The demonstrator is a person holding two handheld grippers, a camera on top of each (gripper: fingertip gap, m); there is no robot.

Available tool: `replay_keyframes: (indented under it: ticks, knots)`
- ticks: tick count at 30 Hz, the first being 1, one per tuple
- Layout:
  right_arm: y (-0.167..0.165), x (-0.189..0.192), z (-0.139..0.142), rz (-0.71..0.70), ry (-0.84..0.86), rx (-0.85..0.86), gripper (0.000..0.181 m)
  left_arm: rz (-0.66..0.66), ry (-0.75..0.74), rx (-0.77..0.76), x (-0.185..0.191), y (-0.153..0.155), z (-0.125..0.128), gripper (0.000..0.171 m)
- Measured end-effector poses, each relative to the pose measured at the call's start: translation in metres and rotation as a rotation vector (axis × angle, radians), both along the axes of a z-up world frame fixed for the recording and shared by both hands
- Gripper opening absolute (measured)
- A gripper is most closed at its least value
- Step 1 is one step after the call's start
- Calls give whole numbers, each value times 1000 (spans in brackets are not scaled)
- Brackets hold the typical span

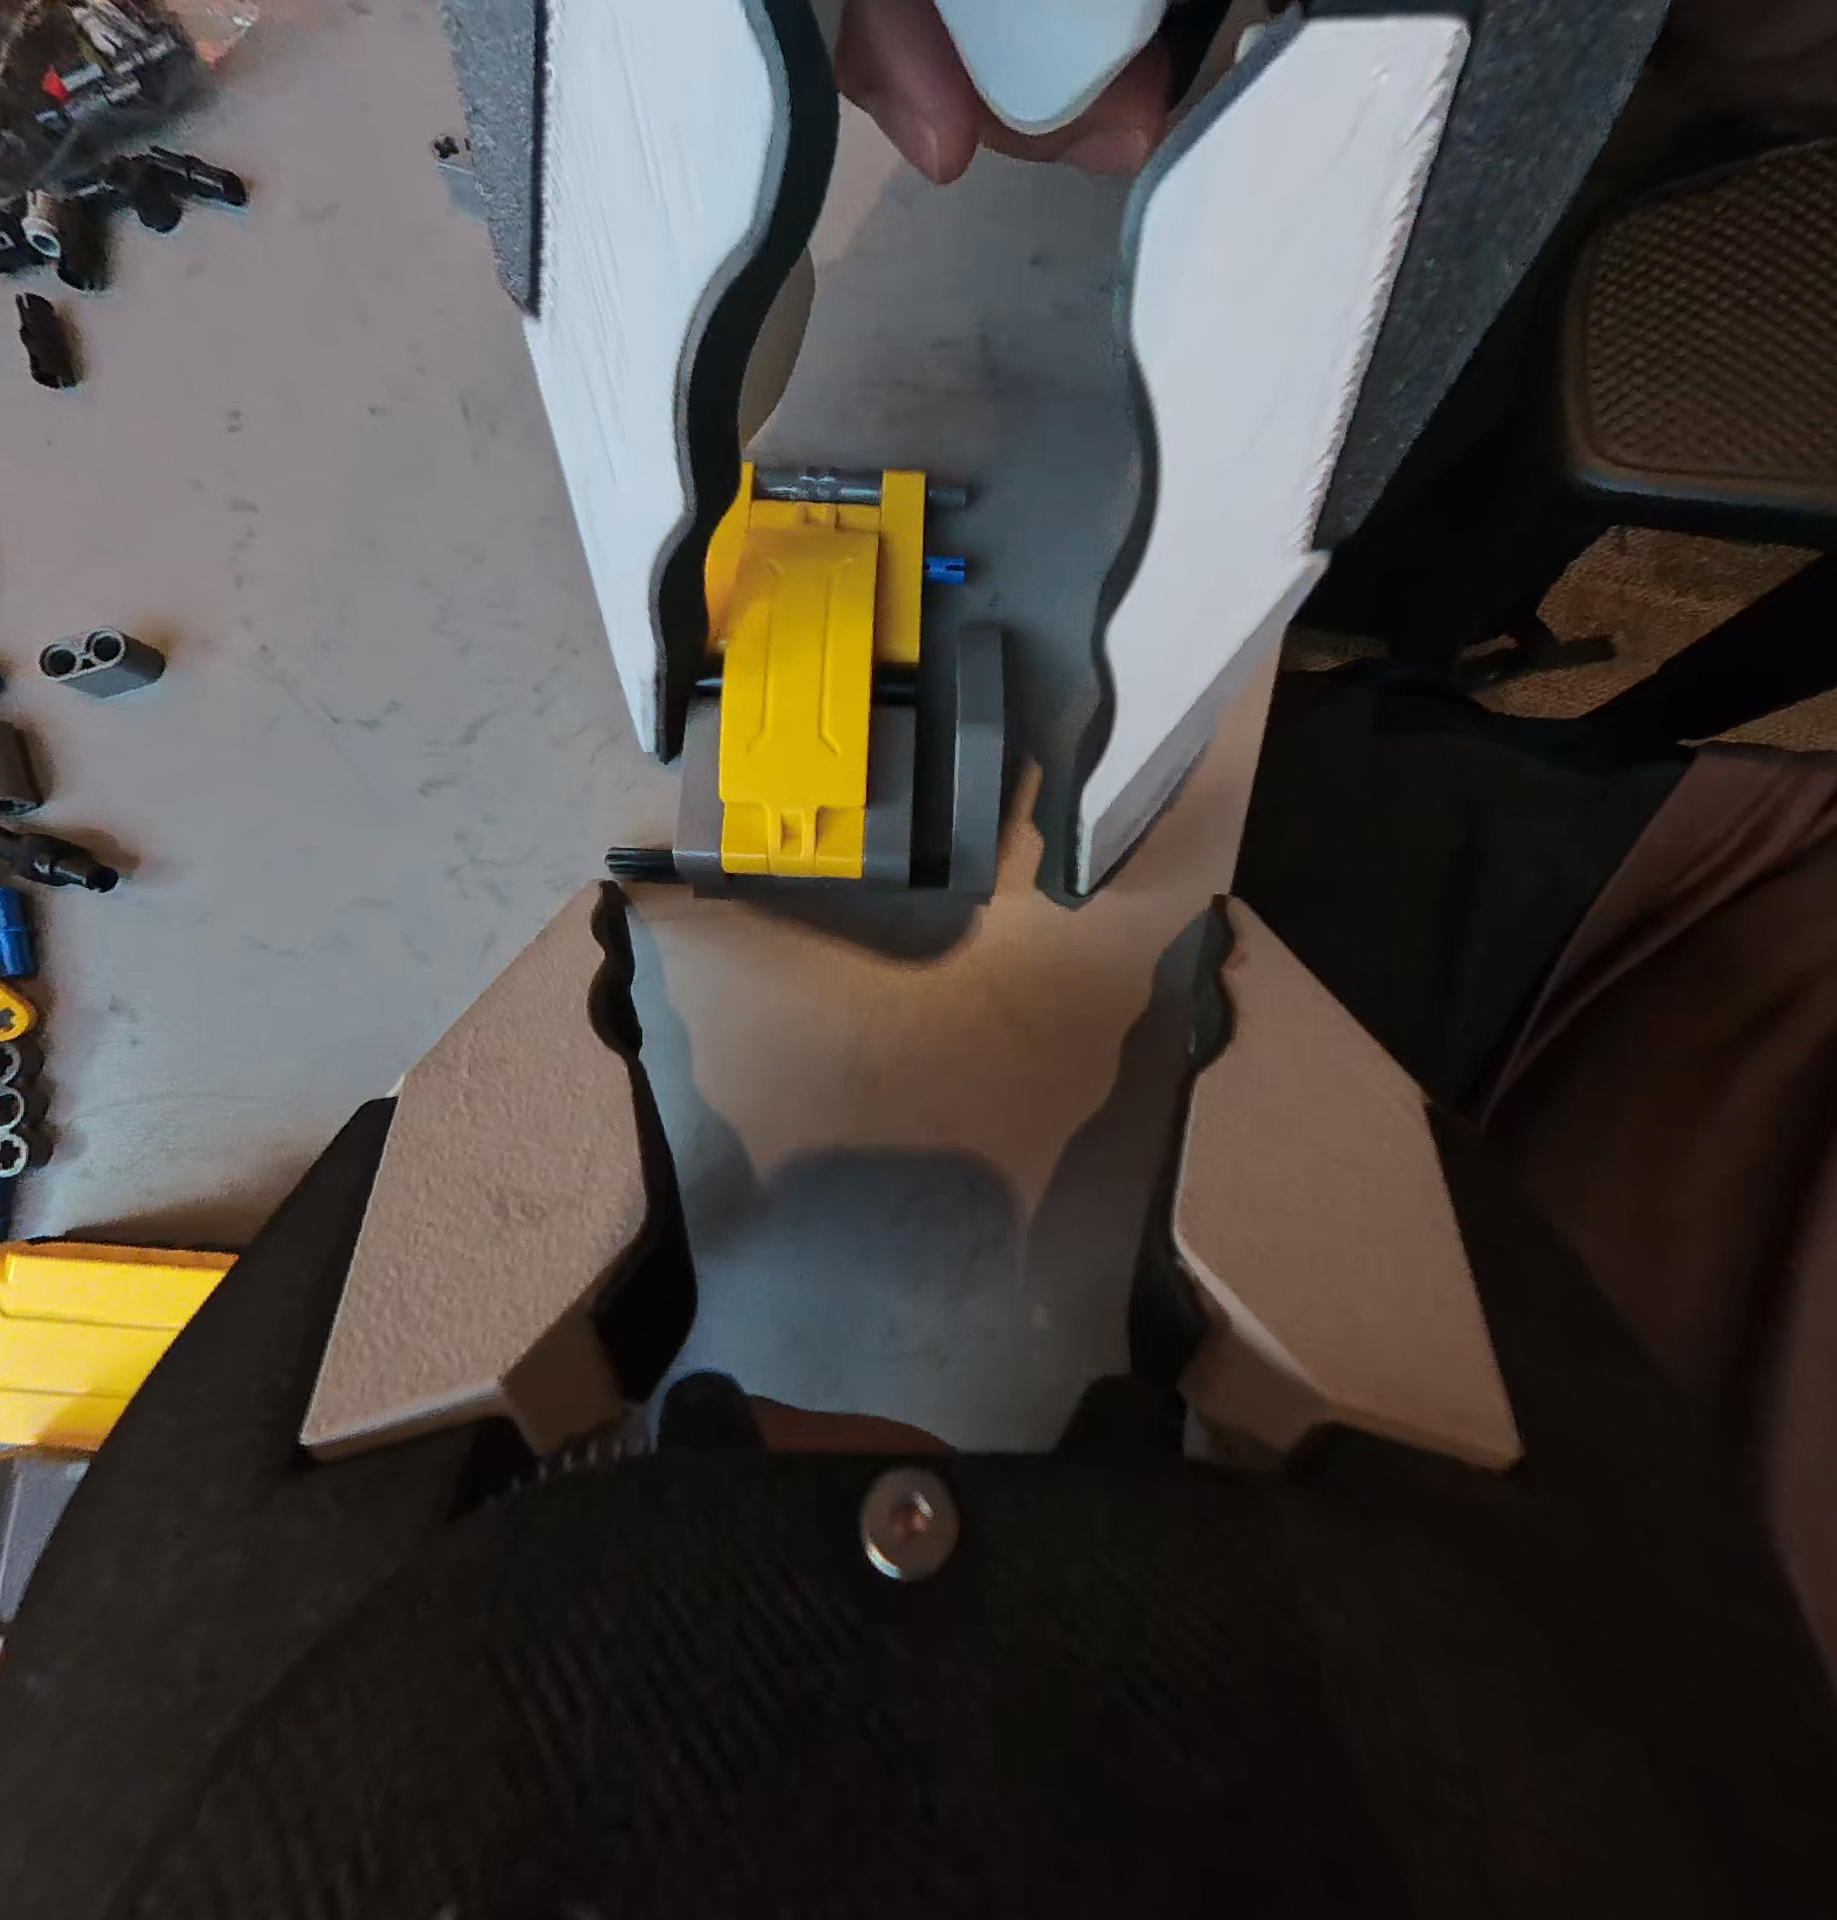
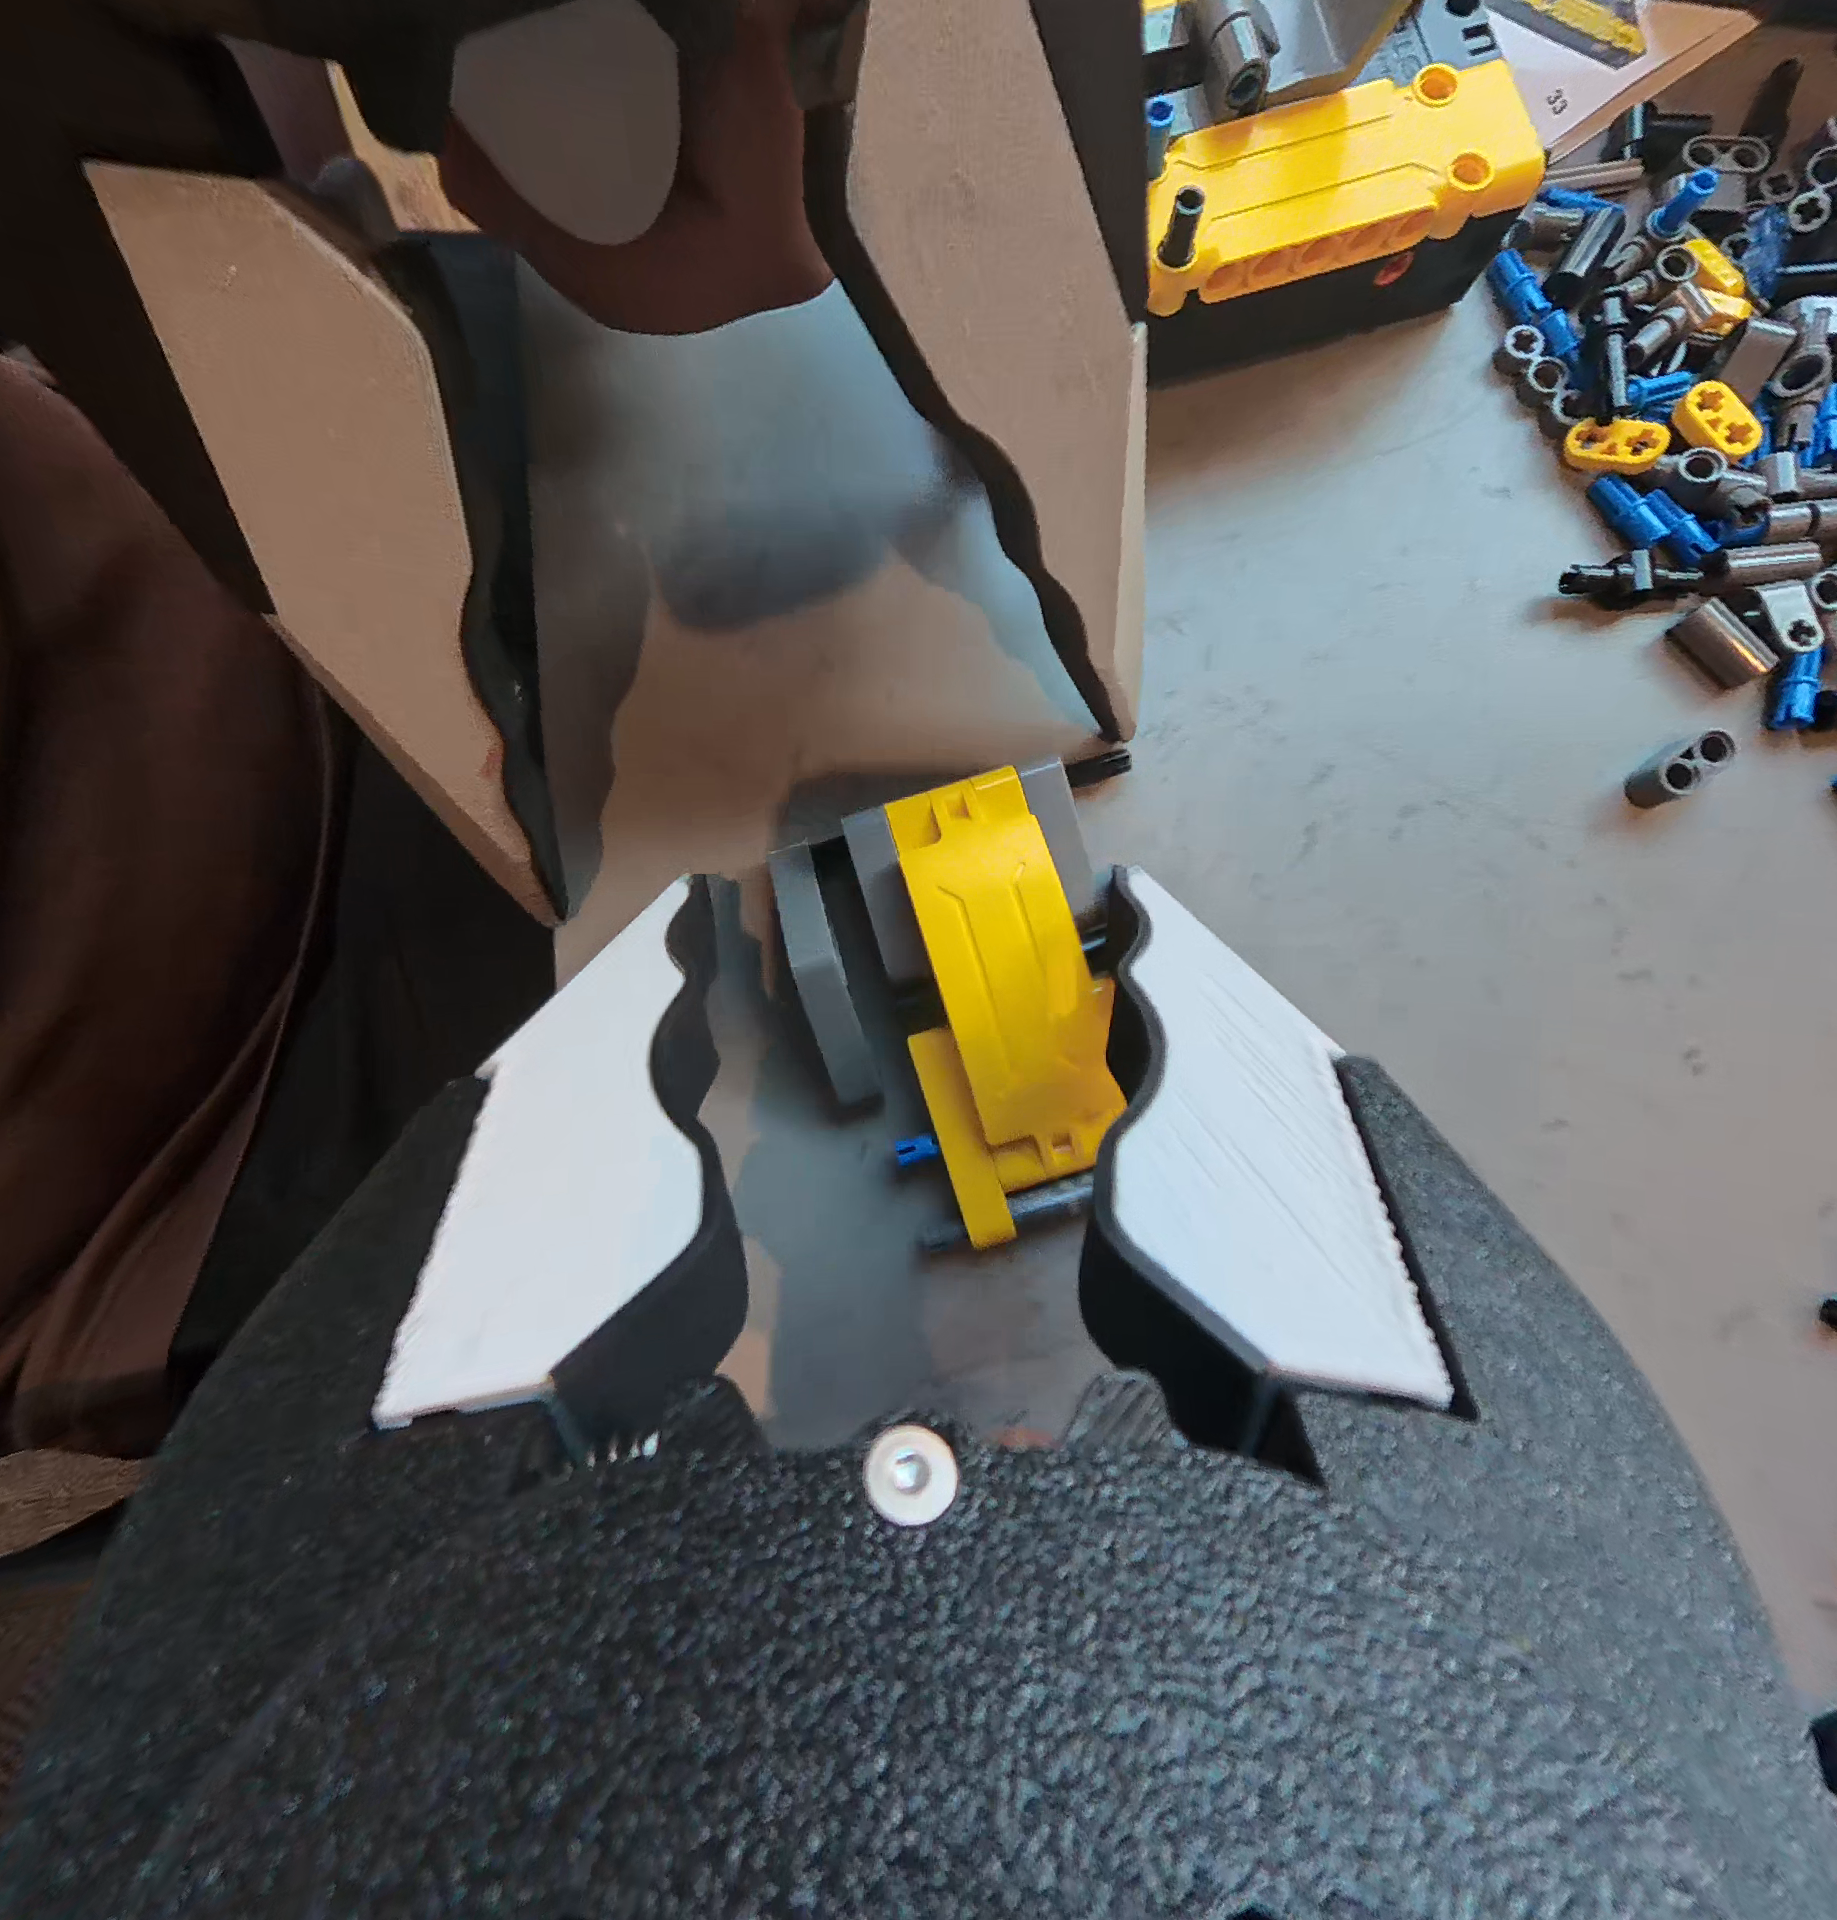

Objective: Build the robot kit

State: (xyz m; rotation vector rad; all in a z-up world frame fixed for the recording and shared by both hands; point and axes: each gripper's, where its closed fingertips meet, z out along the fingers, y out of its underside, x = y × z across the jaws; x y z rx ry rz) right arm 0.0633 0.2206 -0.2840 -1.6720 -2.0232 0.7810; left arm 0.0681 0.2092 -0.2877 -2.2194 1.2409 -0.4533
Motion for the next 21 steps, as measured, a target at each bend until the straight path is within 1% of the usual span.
replay_keyframes:
  ticks: [2,10,14,20,21]
  knots:
    - [0,0,0,9,4,19,69,-6,2,7,-1,1,0,103]
    - [2,4,6,50,19,56,69,-39,11,9,-4,-1,0,100]
    - [5,5,4,59,2,69,67,-45,11,9,-4,2,1,97]
    - [3,2,4,65,10,69,65,-67,19,4,-3,4,0,98]
    - [3,2,3,65,7,71,62,-69,20,4,-2,4,1,98]
